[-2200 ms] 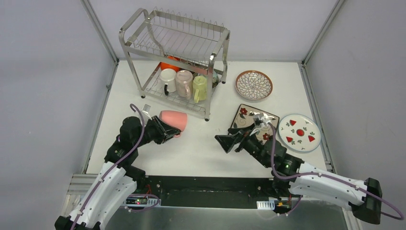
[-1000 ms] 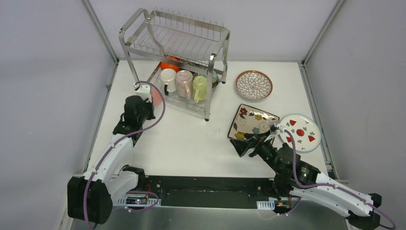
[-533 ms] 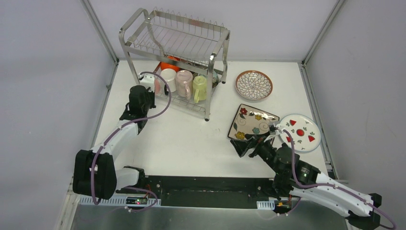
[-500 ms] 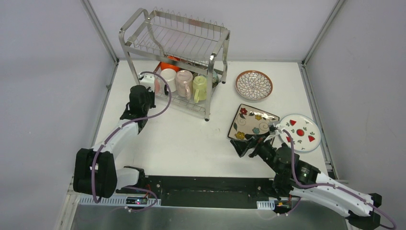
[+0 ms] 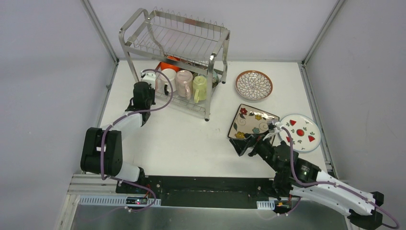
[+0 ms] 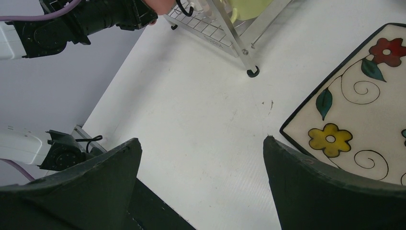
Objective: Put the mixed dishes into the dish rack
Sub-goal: Turn the cup upside down in the dish rack.
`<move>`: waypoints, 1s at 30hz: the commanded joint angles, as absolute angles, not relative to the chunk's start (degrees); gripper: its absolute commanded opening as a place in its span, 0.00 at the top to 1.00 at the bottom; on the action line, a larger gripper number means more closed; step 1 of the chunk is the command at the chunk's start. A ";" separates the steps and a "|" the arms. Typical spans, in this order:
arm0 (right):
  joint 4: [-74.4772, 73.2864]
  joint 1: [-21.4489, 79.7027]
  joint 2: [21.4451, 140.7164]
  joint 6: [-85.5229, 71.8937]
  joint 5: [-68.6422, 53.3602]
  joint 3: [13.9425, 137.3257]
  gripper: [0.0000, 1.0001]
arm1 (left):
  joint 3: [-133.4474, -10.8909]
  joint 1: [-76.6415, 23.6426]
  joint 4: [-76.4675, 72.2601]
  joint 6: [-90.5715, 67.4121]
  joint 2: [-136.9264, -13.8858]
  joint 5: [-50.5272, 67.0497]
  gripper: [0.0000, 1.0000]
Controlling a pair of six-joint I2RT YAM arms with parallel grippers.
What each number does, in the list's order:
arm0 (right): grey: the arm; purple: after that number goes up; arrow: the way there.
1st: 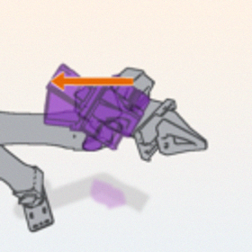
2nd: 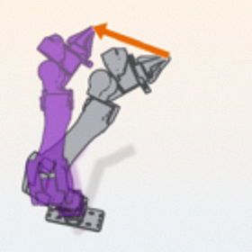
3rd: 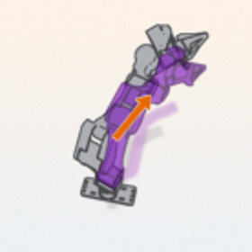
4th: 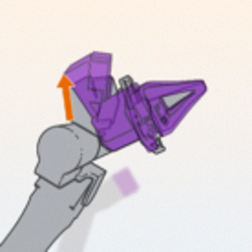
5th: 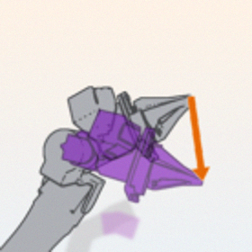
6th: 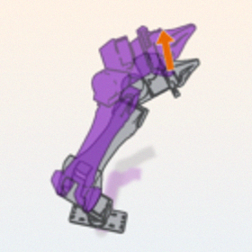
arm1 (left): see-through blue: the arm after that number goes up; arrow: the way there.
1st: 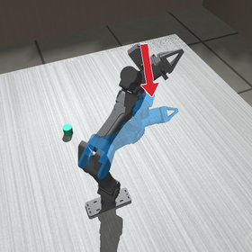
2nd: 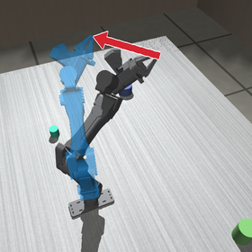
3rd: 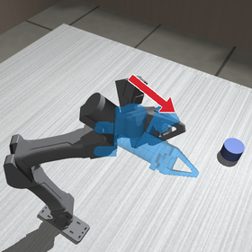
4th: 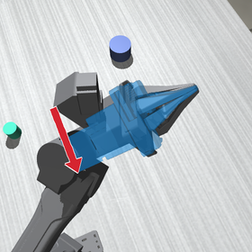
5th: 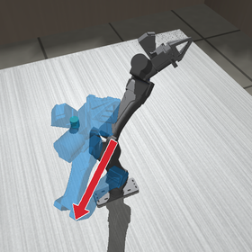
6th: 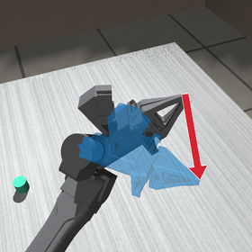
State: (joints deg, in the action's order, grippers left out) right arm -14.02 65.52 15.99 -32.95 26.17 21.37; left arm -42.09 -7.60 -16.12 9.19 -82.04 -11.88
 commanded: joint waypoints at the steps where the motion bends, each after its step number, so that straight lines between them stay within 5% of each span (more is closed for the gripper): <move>1: -13.58 65.74 16.99 -34.25 26.13 23.90 0.00 | -47.18 -6.33 -27.05 10.86 -82.93 -12.01 1.00; 30: -14.12 65.76 16.33 -33.96 26.83 24.33 0.00 | -53.91 -4.90 -31.36 11.84 -96.07 -6.30 1.00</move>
